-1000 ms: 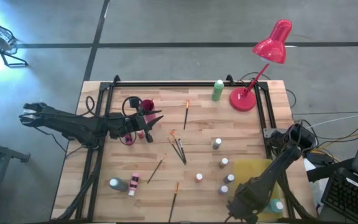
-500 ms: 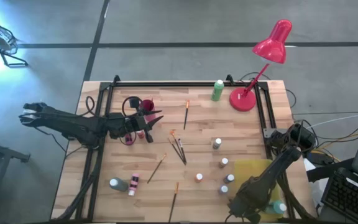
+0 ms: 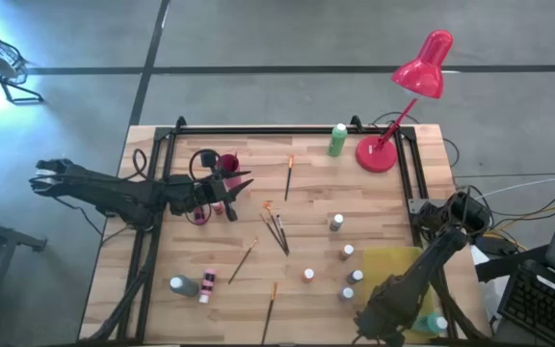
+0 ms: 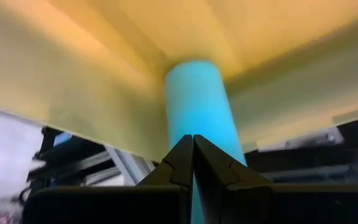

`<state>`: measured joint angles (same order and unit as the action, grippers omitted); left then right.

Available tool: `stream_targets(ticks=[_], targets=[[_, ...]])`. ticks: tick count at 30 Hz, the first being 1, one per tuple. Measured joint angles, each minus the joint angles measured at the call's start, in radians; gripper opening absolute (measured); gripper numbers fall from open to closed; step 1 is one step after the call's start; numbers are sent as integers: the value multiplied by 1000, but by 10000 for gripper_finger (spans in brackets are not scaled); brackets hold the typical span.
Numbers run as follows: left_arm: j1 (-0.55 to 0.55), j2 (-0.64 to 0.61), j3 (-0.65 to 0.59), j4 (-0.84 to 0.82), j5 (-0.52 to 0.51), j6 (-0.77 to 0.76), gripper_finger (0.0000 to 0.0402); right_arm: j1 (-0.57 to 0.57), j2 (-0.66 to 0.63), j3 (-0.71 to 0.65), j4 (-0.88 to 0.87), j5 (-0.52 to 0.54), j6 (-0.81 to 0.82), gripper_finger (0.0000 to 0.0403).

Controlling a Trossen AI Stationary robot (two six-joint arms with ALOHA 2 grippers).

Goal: Pick & Place Paint Supplies
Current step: Put the green paint bottle into the yellow bin

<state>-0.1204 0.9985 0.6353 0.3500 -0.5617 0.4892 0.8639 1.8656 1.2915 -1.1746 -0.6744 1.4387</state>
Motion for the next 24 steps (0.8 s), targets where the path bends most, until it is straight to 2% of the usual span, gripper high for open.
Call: stream_targets(ticks=[3,8,10,15,21,24], targets=[[0,0,0,0,0,0,101,0,-3,41,-63,123,9,8],[1,0,0,0,0,0,101,-27,-7,149,-331,361,16,8],[1,0,0,0,0,1,101,-50,-14,182,-381,457,-6,8],[1,0,0,1,0,1,101,-146,-79,200,-284,768,-123,8],[1,0,0,1,0,6,101,-295,-221,169,-163,1025,-343,8],[1,0,0,1,0,9,101,-365,-311,134,-38,1121,-479,8]])
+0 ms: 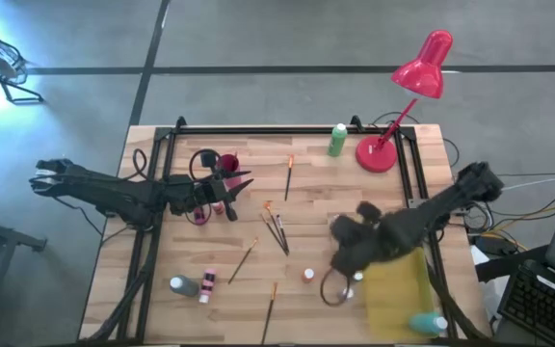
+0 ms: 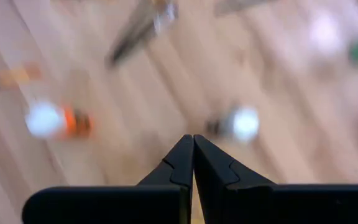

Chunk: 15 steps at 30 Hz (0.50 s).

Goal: Pick & Place Paint Supplies
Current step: Put the green paint bottle into the yellow bin

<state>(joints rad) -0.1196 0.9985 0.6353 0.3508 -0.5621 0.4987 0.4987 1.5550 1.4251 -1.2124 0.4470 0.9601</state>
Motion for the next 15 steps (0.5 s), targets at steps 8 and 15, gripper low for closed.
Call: stream_targets(ticks=[8,15], targets=[[-1,0,0,0,0,3,101,-188,-236,-249,503,-69,-369,8],[-1,0,0,-1,0,0,101,-319,-377,-522,833,15,-511,8]])
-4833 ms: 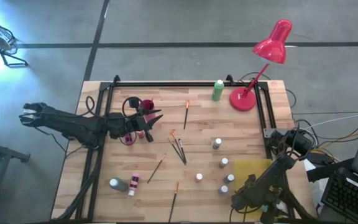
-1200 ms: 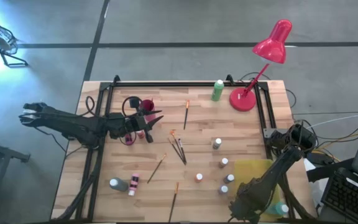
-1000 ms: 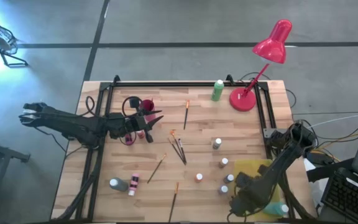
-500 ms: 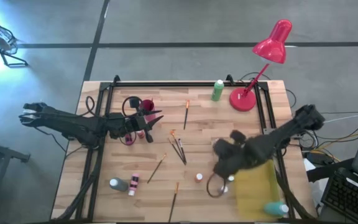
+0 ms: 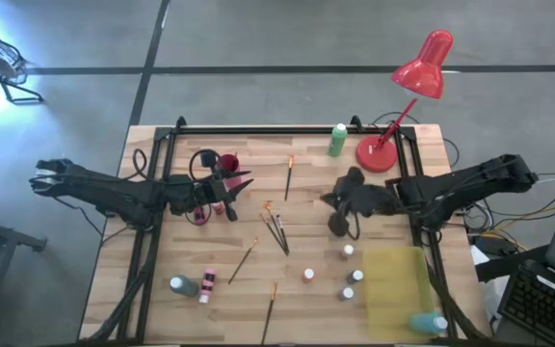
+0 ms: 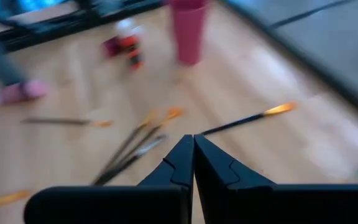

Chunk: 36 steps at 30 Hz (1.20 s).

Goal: Pick & Place Paint Supplies
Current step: Put the green paint bottle into the yellow bin

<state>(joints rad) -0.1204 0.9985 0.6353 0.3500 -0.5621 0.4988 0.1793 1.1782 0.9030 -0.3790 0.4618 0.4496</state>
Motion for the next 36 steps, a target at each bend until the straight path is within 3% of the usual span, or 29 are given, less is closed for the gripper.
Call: stream_targets(ticks=[7,14,22,30,36], targets=[[0,0,0,-11,0,-7,101,-134,-104,-187,88,188,-16,8],[0,0,0,-12,0,-8,101,-289,-180,-303,190,191,-38,8],[1,0,0,-11,-1,-2,101,-503,-210,-349,334,-28,-132,22],[2,0,0,-10,-3,1,101,-702,-153,-350,419,-201,-207,106],[7,0,0,-11,-5,2,101,-773,-79,-350,491,-209,-239,174]])
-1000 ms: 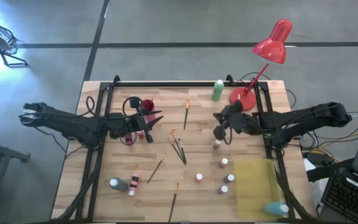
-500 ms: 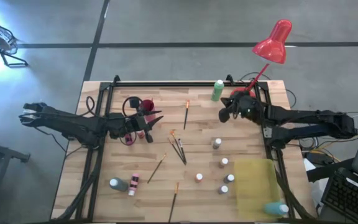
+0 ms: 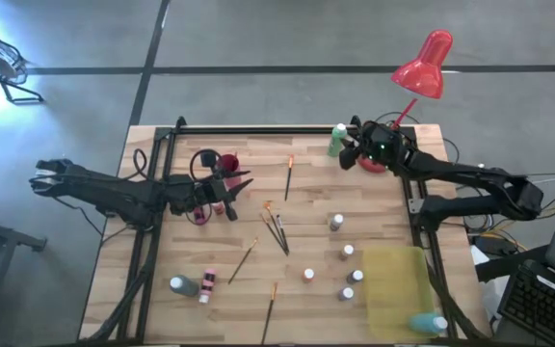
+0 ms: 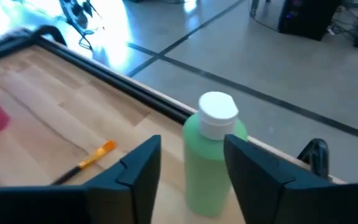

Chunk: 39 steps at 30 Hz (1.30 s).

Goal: Pick & Place Paint Supplies
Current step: Put the green paint bottle into the yellow bin

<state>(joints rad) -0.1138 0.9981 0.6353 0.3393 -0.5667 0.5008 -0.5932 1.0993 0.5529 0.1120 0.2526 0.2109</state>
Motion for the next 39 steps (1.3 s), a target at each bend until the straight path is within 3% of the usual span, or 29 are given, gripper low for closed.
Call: stream_targets(ticks=[6,13,25,32,39], targets=[[11,0,0,0,0,5,101,-40,86,0,105,-23,-39,215],[14,0,0,0,0,11,101,-81,195,0,253,-26,-61,222],[15,0,0,-3,0,24,101,-117,299,0,376,-18,-68,182],[16,0,0,-6,0,24,101,-117,306,0,386,-18,-87,111],[17,0,0,-6,0,24,101,-118,257,-1,352,-105,-117,110]])
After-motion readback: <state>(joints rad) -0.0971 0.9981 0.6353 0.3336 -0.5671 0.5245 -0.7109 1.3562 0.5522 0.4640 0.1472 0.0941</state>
